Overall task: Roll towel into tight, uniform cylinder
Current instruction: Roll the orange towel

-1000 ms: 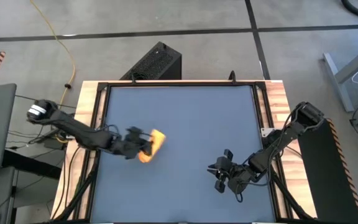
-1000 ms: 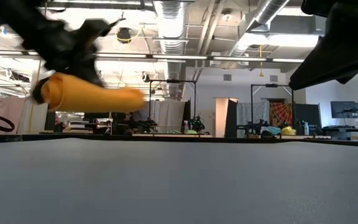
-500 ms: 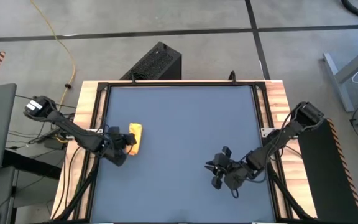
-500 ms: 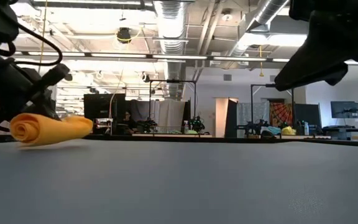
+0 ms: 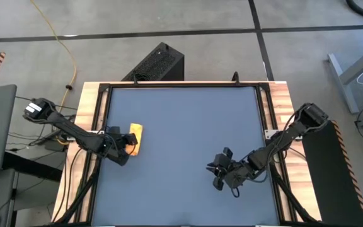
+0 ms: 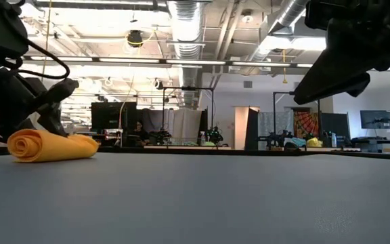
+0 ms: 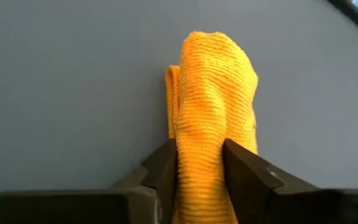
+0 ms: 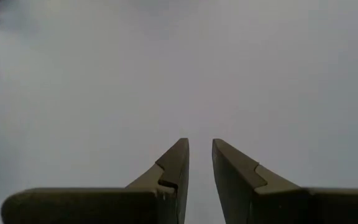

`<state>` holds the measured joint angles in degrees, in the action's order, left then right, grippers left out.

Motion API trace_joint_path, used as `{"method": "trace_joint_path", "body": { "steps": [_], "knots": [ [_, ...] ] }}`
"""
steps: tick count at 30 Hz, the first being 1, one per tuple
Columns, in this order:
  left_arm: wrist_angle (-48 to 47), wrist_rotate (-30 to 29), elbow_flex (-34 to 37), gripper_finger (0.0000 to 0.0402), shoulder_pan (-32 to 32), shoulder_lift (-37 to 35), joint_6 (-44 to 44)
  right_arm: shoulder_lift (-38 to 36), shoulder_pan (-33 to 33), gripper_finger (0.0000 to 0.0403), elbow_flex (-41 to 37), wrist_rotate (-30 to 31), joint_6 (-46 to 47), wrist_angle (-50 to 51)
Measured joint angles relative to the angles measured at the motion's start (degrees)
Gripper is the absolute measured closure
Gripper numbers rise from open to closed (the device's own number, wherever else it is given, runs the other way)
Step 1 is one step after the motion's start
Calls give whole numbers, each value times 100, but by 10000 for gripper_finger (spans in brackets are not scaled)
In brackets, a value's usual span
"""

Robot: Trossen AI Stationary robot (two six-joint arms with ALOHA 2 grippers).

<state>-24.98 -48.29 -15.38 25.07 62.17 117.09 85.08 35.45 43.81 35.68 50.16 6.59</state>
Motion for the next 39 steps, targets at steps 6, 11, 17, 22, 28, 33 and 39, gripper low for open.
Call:
{"method": "trace_joint_path", "body": {
  "steps": [6, 11, 17, 22, 28, 33, 39],
  "knots": [
    [-734, 3, -4, 257, -3, -443, -411, 0, 1, 306, 0, -105, -121, -42],
    [-1271, 87, -4, 236, -3, -1038, -497, 0, 1, 306, 0, -110, -241, -79],
    [-1430, -223, -5, 228, -5, -1925, -1246, 0, -87, 306, 0, -129, -278, -127],
    [-1417, -595, -216, 228, -61, -2570, -2521, -2, -182, 306, -2, -147, -366, -199],
    [-741, -245, -519, 240, -1079, -2451, -5050, -2, -456, 306, -2, -194, -512, -316],
    [-383, 1560, -742, 248, -2416, -1896, -6529, -2, -773, 306, -4, -645, -582, -535],
    [-1622, 3031, -1403, 244, -3144, -1679, -6547, -2, -940, 306, -4, -1019, -837, -621]
  ]
}}
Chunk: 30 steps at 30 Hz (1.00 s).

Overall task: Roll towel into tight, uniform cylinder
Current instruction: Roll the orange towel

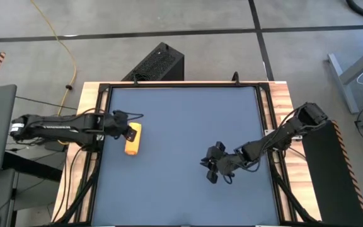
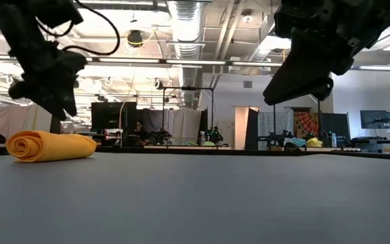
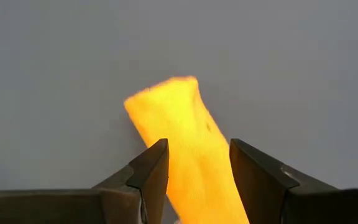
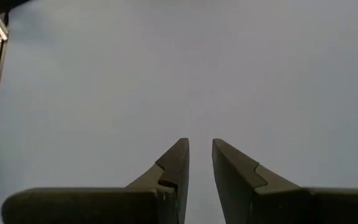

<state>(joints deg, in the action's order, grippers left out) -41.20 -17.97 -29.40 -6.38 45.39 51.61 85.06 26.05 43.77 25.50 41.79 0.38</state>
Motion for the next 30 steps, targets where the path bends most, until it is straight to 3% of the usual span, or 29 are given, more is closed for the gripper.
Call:
{"method": "trace_joint_path", "body": {
  "steps": [4, 9, 30],
  "knots": [
    [-455, 358, -280, 244, -8, 0, -70, 0, -33, 306, 0, -26, -144, 1],
    [-571, 682, -85, 244, -8, 257, 179, 0, -2, 306, 0, -24, -195, 20],
    [626, 795, 10, 244, 59, 2615, -97, 0, 616, 306, 0, 240, 64, 13]
  ]
}}
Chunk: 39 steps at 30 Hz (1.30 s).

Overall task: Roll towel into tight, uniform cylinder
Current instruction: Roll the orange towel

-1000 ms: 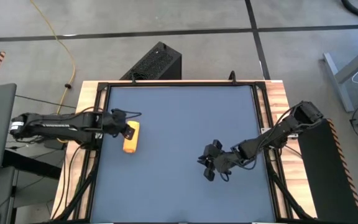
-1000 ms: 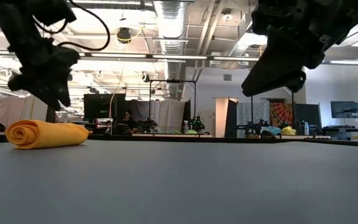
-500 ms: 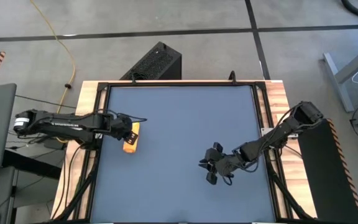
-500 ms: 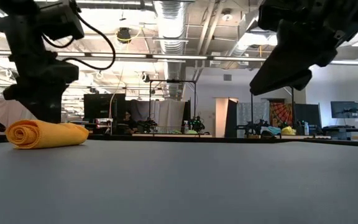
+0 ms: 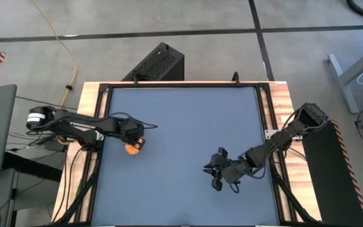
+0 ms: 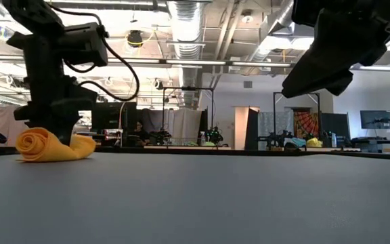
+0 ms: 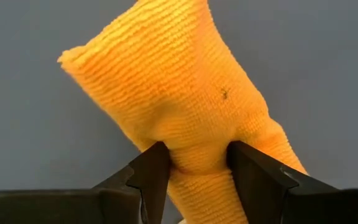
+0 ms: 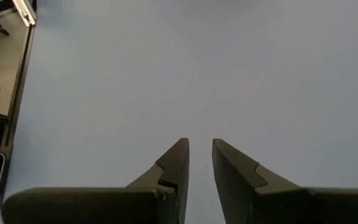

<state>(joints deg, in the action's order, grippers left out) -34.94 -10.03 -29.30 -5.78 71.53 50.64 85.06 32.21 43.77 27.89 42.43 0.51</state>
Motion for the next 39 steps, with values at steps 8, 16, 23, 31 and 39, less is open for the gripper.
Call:
{"method": "trace_joint_path", "body": {
  "steps": [8, 16, 23, 31, 39],
  "knots": [
    [90, 275, -17, 328, -4, 184, -313, 0, 186, 306, 0, 222, 16, 3],
    [166, 1297, 51, 391, -77, -602, -170, 0, 283, 306, 0, 263, 62, 9],
    [-39, 2177, 46, 395, 861, -1083, 1048, 0, 383, 306, 0, 299, 116, 21],
    [1028, 815, 33, 397, 3513, -643, 3875, 0, 506, 306, 0, 390, 286, 29],
    [1457, -733, 17, 396, 5429, 189, 6217, 0, 685, 306, 0, 578, 388, 31]
  ]
}}
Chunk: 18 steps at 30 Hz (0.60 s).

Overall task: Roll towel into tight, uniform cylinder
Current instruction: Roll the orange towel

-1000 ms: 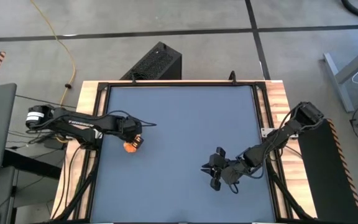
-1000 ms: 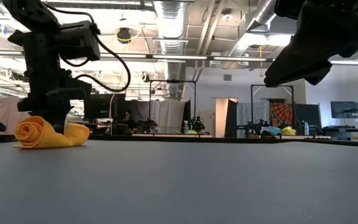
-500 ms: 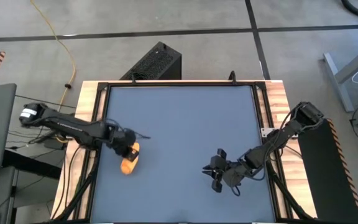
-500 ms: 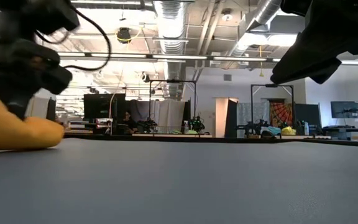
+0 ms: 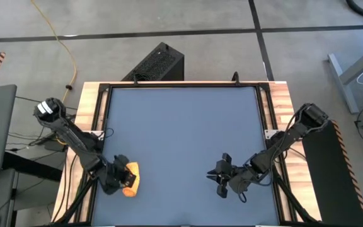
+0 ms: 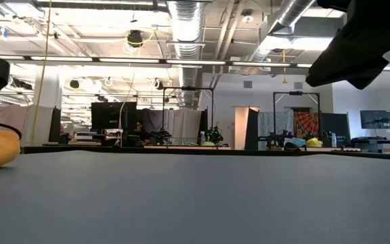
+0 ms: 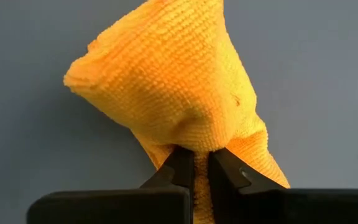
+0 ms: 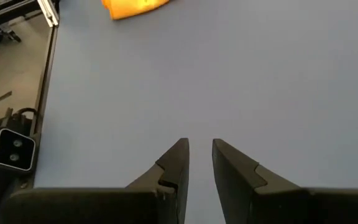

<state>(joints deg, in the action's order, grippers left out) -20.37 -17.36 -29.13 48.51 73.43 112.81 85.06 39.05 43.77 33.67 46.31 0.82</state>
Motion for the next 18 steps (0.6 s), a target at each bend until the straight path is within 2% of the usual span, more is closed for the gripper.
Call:
{"method": "trace_joint_path", "body": {
  "steps": [3, 8, 18],
  "knots": [
    [373, -113, -6, 394, 189, 247, 34, 0, -12, 306, 0, 9, 140, 0],
    [550, -44, -10, 373, 104, 301, -770, 0, -5, 306, 0, 7, 193, 0],
    [267, -18, -2, 244, -346, -356, -1487, 0, -18, 306, 0, -57, 188, 0]
  ]
}}
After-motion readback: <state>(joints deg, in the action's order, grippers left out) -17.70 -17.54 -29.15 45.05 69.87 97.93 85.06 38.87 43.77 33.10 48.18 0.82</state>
